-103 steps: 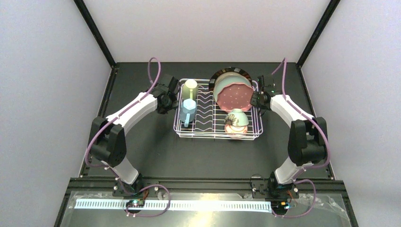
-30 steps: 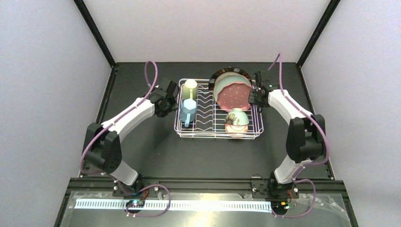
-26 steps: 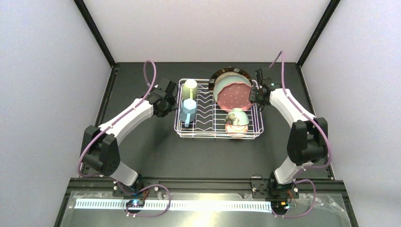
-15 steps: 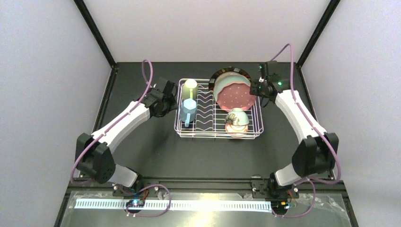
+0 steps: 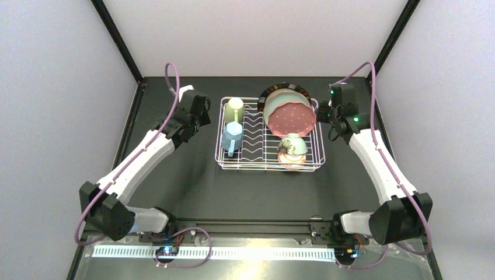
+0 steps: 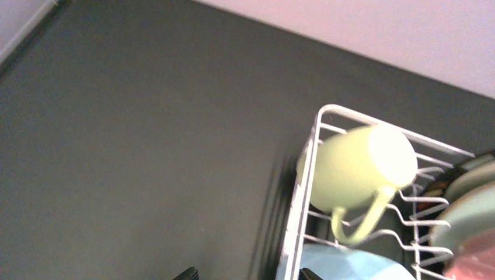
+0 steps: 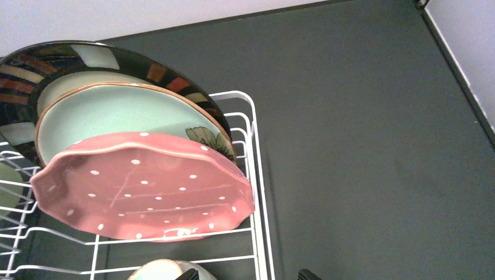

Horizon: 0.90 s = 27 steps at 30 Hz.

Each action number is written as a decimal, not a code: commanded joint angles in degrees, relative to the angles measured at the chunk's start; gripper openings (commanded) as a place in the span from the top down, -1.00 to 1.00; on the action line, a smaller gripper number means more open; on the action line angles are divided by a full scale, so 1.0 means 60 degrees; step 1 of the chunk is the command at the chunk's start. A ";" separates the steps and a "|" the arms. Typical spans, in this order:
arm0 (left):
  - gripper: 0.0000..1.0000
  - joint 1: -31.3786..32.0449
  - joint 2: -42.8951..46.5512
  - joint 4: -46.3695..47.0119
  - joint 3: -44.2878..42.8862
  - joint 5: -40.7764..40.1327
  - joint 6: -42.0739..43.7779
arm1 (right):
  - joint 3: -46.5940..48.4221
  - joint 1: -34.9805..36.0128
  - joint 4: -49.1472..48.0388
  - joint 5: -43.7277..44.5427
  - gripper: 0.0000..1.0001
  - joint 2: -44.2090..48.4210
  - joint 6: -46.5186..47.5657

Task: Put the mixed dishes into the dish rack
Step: Reset both arms

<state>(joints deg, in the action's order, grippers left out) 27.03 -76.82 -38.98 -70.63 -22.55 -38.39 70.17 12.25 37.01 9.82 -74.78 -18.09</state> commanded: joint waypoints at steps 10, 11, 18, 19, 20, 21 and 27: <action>-0.98 -0.0149 0.1918 0.4246 0.2304 -0.3944 0.3563 | -0.1275 0.0013 -0.1597 0.1684 -0.96 0.1125 0.0788; -0.98 -0.0210 0.2087 0.4621 0.2565 -0.3901 0.3732 | -0.1410 0.0003 -0.1718 0.1775 -0.96 0.1232 0.0887; -0.98 -0.0858 0.2606 0.6139 0.3876 -0.2468 0.4701 | -0.2244 -0.0273 -0.2768 0.2274 -0.96 0.1924 0.1543; -0.98 -0.0954 0.2593 0.6227 0.3953 -0.2210 0.4773 | -0.2272 -0.0308 -0.2840 0.2362 -0.96 0.1907 0.1563; -0.98 -0.1092 0.2589 0.6328 0.4021 -0.1841 0.4798 | -0.2307 -0.0314 -0.2929 0.2468 -0.96 0.1903 0.1614; -0.98 -0.1240 0.2600 0.6371 0.4087 -0.1536 0.4785 | -0.2337 -0.0334 -0.3025 0.2552 -0.96 0.1891 0.1678; -0.98 -0.1991 0.2557 0.7066 0.4330 -0.0370 0.4835 | -0.2408 -0.0368 -0.3356 0.2980 -0.96 0.1729 0.1809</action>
<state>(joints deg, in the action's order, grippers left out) 17.19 -61.71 -2.35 -45.41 -30.68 -11.03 56.49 10.48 20.51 23.77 -63.96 -8.71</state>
